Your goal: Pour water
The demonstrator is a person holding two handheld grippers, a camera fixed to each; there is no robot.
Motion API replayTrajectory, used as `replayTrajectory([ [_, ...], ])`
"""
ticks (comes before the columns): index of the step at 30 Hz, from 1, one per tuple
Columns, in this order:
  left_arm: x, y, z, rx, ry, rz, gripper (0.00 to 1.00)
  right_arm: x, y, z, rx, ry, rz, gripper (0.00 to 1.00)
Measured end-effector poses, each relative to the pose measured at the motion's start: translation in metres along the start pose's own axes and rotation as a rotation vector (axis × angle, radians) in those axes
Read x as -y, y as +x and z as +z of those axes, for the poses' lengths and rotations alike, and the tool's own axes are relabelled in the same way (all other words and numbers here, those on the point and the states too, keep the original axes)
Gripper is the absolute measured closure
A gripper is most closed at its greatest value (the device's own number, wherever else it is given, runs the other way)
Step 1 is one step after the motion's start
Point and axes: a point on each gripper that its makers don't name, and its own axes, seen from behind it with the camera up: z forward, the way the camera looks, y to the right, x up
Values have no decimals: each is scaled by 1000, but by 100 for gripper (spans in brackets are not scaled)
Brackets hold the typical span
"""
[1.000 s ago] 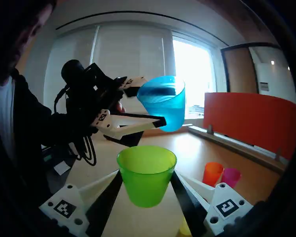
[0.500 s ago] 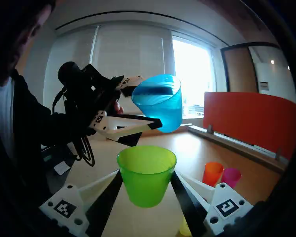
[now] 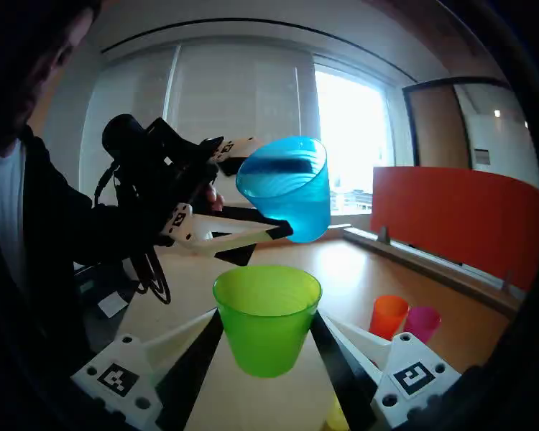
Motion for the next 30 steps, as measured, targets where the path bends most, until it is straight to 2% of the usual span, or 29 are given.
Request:
replayTrajectory([
  [30,4,3,-1,-8,4,72,20,-2,-9,1,8,-5,5,14],
])
